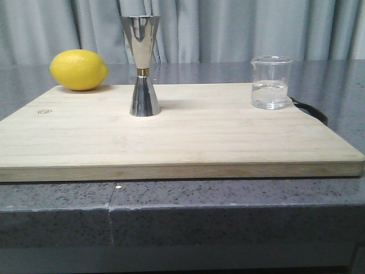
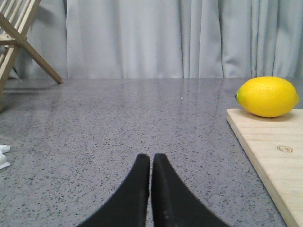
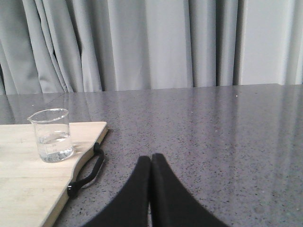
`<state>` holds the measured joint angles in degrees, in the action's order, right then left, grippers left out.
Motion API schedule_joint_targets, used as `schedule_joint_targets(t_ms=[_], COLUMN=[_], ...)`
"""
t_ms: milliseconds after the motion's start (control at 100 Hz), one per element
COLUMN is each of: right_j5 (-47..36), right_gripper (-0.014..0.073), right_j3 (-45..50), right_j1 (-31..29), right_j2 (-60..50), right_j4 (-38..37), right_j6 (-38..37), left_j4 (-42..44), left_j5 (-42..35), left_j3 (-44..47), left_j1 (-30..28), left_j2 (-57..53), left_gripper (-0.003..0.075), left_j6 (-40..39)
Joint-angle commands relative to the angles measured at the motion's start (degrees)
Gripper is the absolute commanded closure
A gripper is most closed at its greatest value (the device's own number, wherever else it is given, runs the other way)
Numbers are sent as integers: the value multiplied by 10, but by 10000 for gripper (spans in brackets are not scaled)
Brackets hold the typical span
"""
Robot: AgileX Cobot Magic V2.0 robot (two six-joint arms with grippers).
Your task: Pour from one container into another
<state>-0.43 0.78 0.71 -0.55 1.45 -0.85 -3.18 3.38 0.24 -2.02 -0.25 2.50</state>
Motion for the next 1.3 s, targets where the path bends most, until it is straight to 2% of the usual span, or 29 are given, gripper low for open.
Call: schedule_joint_targets(t_ms=[0,1290], right_j5=[-45,-53], right_gripper=[661,661], right_j3=[15,15], right_j1=[2,2], right_j2=[-11,-11], right_j4=[-1,-1], right_j6=[3,3], left_j4=[-4,-4], left_j5=[-45,-47], left_j3=[21,21], left_j1=[0,0], left_j2=[-15,-15], left_gripper=[739,739], left_j6=[-3,-3])
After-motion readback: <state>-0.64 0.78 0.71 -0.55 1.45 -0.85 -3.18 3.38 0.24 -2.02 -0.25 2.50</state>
